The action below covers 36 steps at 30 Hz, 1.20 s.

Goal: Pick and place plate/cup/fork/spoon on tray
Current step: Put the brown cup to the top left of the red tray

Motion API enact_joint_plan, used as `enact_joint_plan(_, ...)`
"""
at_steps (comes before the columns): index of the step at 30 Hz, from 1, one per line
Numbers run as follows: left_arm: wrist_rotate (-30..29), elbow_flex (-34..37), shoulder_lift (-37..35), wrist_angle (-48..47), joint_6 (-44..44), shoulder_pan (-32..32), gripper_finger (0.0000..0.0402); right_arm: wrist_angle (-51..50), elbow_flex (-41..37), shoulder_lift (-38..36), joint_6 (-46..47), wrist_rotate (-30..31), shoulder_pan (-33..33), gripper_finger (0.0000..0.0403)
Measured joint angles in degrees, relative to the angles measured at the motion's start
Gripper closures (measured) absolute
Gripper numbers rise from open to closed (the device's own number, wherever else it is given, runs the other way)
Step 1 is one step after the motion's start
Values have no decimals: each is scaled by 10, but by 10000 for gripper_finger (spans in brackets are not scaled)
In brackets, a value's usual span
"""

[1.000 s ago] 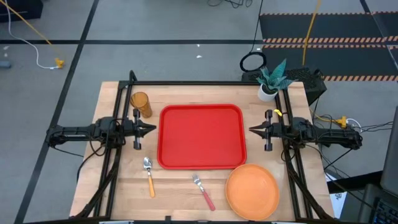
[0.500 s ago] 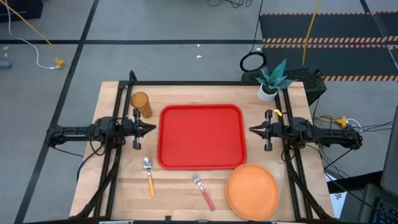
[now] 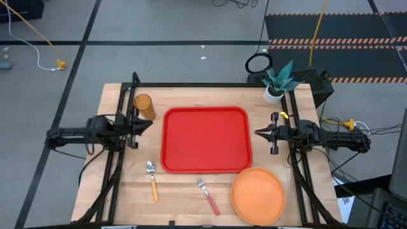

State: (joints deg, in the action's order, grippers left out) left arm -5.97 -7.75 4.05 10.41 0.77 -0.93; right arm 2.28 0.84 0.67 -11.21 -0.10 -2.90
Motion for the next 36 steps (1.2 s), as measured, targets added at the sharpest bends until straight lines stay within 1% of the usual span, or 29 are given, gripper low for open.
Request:
enact_joint_plan(4,-57,-88,46,-79,8,0,376,0,0,0,0,0,0,385)
enact_joint_plan(6,-72,-136,74,-119,10,0,376,0,0,0,8,0,0,385)
enact_joint_plan(11,-74,-269,158,-225,27,0,376,0,0,0,65,0,0,385)
enact_joint_plan(15,-74,-372,226,-338,24,0,376,3,0,0,89,0,0,385)
enact_joint_plan(19,-75,-470,286,-449,30,0,376,36,0,0,96,0,0,385)
enact_joint_plan(21,-77,-513,314,-501,35,0,376,52,0,0,128,-1,0,385)
enact_joint_plan(23,-86,-551,340,-546,35,0,376,69,0,0,155,0,0,385)
enact_joint_plan(28,-123,-633,402,-642,39,-6,376,77,1,0,171,0,0,385)
enact_joint_plan(33,-131,-692,461,-733,69,-36,376,27,17,0,209,-1,0,385)
enact_joint_plan(36,-136,-714,493,-783,85,-60,376,3,23,0,228,-1,0,385)
